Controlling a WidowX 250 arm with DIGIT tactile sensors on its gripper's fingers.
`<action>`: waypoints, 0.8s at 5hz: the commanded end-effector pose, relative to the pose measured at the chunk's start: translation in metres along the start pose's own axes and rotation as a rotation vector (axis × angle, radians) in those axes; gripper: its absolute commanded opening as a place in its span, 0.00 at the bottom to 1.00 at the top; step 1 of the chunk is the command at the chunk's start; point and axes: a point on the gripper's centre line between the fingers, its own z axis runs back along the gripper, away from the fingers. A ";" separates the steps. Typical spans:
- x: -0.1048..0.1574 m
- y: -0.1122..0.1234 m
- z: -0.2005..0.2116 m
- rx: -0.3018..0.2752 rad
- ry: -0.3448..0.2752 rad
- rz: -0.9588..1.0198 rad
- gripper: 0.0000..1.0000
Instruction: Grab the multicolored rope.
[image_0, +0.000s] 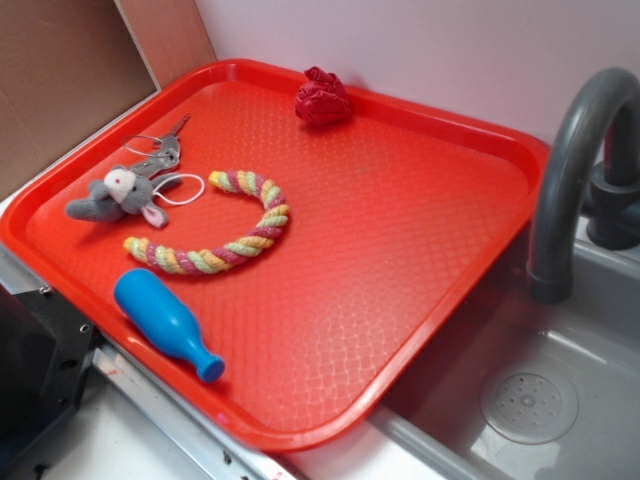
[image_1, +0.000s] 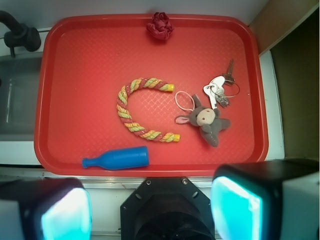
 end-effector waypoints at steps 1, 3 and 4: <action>0.000 0.000 0.000 0.000 0.000 0.000 1.00; 0.043 -0.012 -0.039 -0.031 -0.039 -0.044 1.00; 0.056 -0.024 -0.073 -0.013 -0.061 -0.039 1.00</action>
